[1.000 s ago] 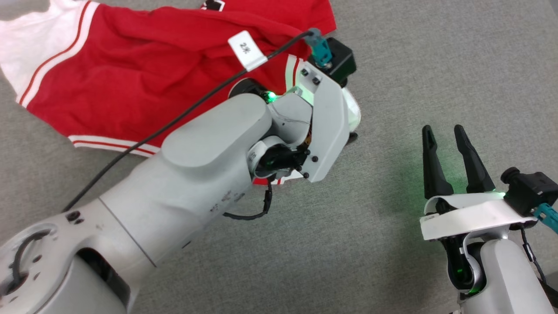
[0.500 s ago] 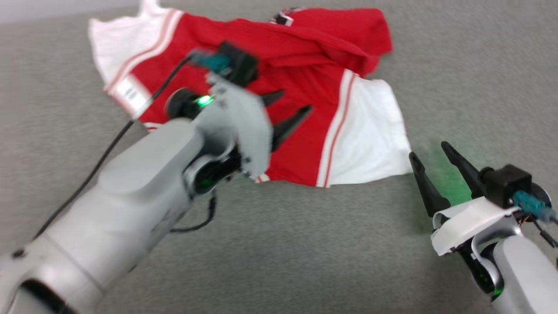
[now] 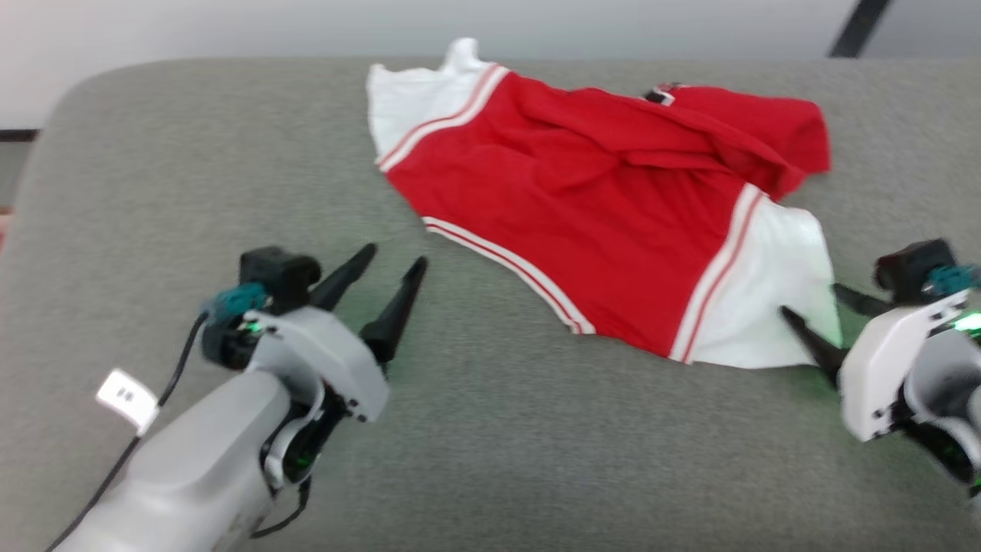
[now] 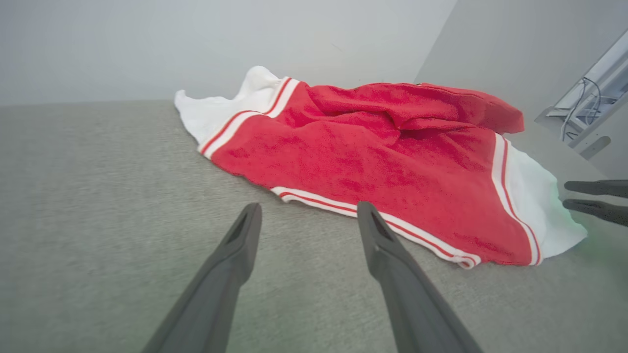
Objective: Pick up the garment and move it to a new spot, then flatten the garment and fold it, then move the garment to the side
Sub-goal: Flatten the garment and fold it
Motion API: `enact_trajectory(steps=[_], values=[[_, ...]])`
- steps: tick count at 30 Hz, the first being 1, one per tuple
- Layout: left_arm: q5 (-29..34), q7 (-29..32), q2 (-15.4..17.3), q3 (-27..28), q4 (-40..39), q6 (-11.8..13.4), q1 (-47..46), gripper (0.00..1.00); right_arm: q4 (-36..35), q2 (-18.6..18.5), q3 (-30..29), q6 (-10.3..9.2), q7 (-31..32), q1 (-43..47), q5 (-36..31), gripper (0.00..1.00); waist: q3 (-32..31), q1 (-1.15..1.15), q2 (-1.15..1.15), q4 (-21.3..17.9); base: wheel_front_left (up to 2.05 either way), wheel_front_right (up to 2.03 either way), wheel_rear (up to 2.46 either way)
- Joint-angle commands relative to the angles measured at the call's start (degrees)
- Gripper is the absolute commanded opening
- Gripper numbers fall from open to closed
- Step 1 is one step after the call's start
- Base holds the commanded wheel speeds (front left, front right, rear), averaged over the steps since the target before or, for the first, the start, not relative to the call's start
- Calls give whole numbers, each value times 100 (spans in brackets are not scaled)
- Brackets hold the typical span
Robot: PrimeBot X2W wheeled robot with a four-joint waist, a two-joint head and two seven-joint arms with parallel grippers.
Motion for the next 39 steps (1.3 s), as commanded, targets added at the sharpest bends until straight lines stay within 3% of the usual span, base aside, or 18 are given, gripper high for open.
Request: enact_trajectory(steps=[1,8,15,23,26,33,39], values=[[297,-40,76,250,-184,180,259,100,40,-121,-185,-8,310,-73,105,100,-340,0,0,565,0,0,0],[1684,-42,22,1619,-1091,548,1451,100,275,-304,-810,-8,1534,-129,243,100,-347,0,0,945,0,0,0],[2634,-43,-361,2576,-1559,466,2352,100,509,-324,-1017,-8,2580,-13,264,100,-340,0,0,1118,0,0,0],[3373,-35,-931,3479,-1689,119,3036,100,614,-188,-1184,-8,2986,110,-14,100,-225,0,0,1207,0,0,0],[3553,-35,-1089,3740,-1641,-44,3150,100,568,-122,-1275,-8,2895,105,-118,0,-140,0,0,1198,0,0,0],[3923,-36,-1413,4280,-1611,-313,3258,100,597,20,-1601,-10,2578,-17,-207,0,28,0,0,983,0,0,0],[4109,-36,-1634,4644,-1701,-484,3317,100,667,-243,-2199,-10,2236,283,-292,0,146,0,0,766,0,0,0]])
